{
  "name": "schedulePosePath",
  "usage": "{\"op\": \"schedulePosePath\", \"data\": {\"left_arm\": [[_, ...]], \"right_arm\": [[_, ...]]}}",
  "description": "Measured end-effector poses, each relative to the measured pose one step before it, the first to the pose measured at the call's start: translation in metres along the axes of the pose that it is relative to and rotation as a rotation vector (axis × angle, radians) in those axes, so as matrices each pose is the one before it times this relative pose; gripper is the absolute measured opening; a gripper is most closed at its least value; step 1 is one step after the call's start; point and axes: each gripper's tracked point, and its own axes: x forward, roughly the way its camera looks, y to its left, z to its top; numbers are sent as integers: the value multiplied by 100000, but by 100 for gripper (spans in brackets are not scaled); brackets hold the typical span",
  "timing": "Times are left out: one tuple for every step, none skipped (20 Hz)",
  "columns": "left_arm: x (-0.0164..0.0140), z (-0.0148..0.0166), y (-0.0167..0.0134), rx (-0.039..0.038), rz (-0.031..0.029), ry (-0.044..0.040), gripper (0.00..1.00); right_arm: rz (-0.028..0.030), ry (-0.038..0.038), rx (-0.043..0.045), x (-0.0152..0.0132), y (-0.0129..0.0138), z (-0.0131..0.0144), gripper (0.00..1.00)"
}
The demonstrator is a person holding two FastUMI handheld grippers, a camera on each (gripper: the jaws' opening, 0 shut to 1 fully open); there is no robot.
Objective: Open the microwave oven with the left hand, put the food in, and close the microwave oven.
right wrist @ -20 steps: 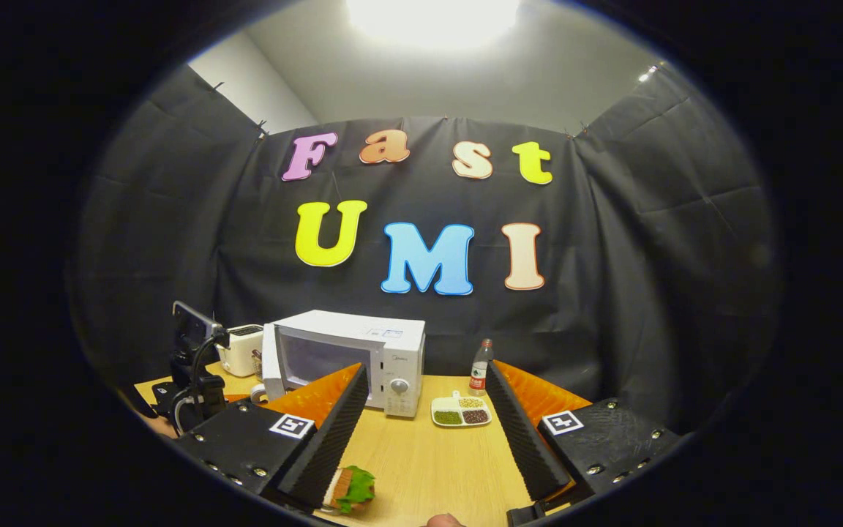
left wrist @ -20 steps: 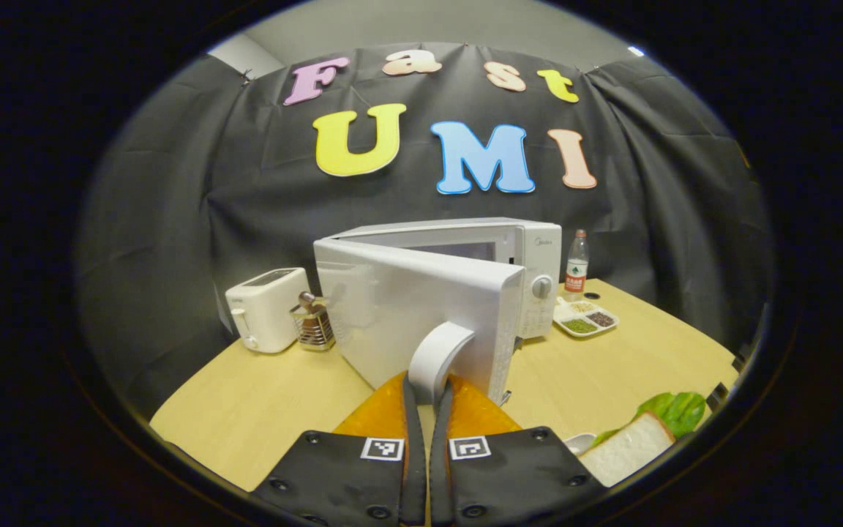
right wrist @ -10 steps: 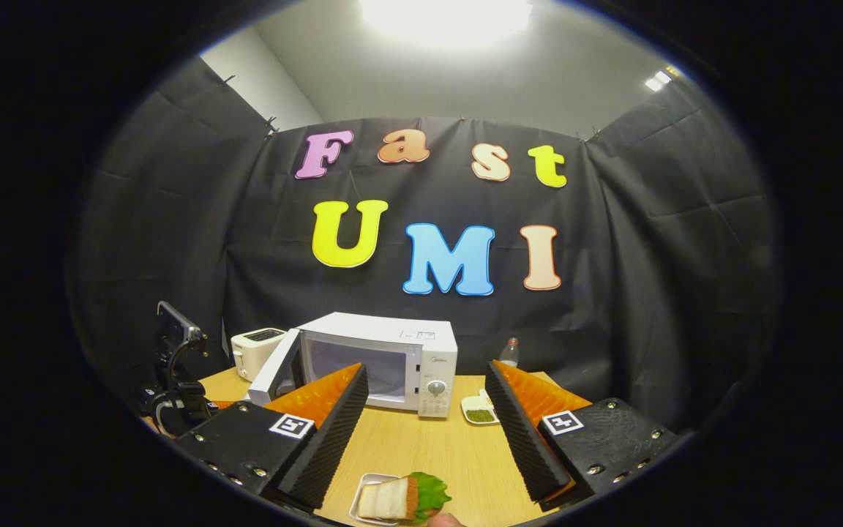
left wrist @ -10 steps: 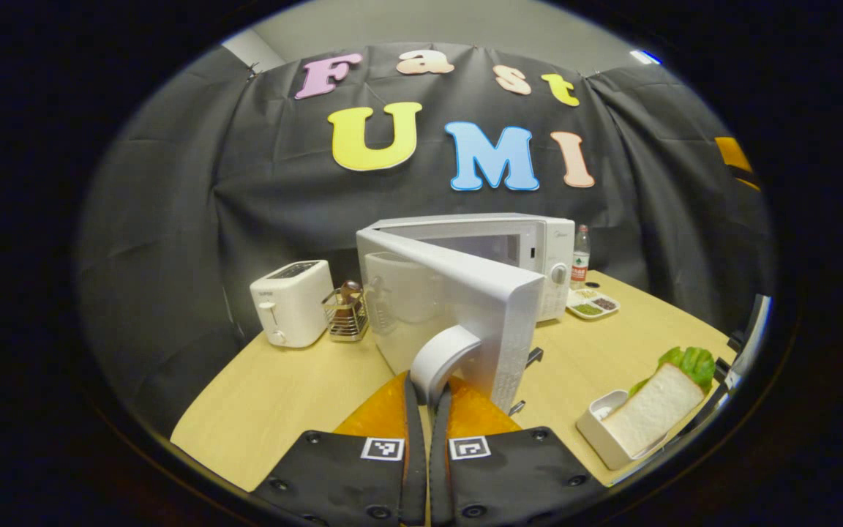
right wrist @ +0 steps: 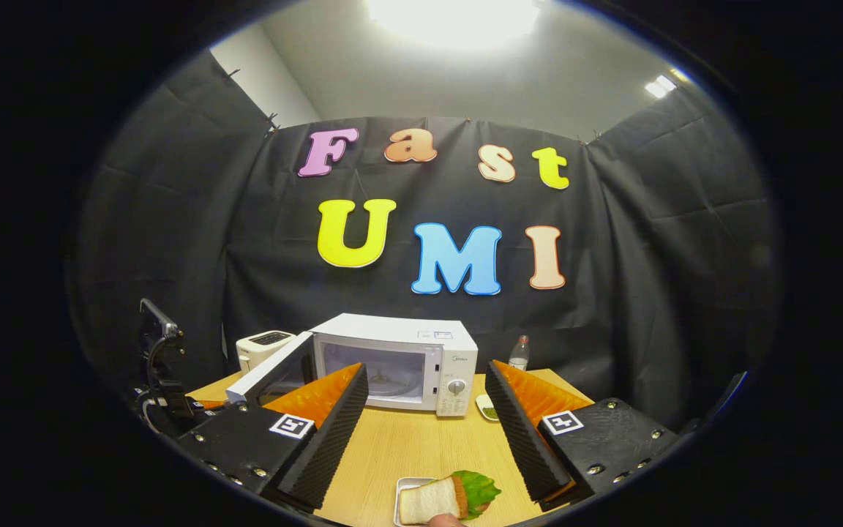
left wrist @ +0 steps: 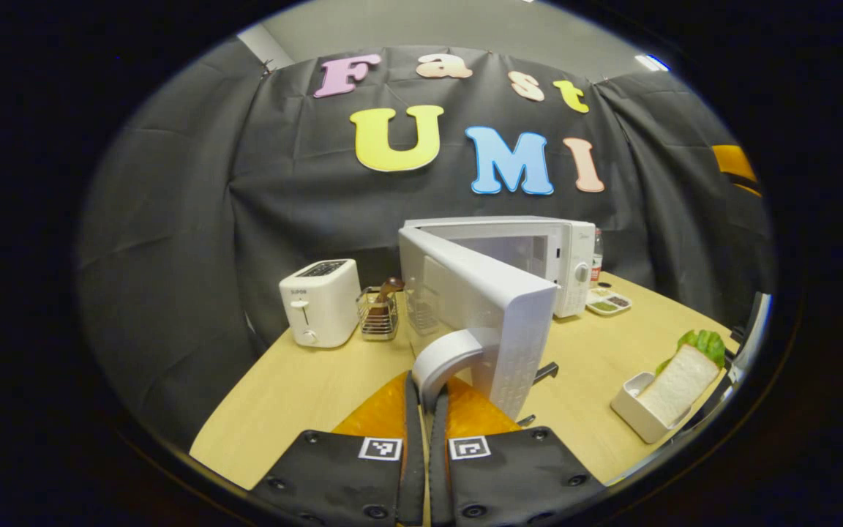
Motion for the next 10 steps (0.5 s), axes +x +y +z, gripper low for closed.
{"op": "schedulePosePath", "data": {"left_arm": [[1,46,559,-516,-449,-101,13],[58,-111,373,-535,-365,275,11],[-139,-43,226,-425,-94,93,12],[-3,-29,189,-1022,-370,33,16],[-101,55,-80,-962,214,-356,17],[-457,-31,272,371,1645,-260,18],[-446,18,297,813,2947,-851,22],[-986,69,14,382,1464,-734,30],[-789,70,-216,-441,545,-272,44],[-866,47,158,-839,975,-15,57]], "right_arm": [[646,1091,-262,132,494,-190,98],[814,1460,174,168,428,-313,98],[917,1349,598,136,331,-158,98],[1001,706,495,211,179,-69,98],[732,406,59,137,71,43,98],[816,490,45,195,-83,-99,98],[777,432,211,165,-202,2,98],[399,325,207,298,-439,-110,98],[120,473,429,98,-533,-43,98],[397,757,906,255,-524,-238,98]]}}
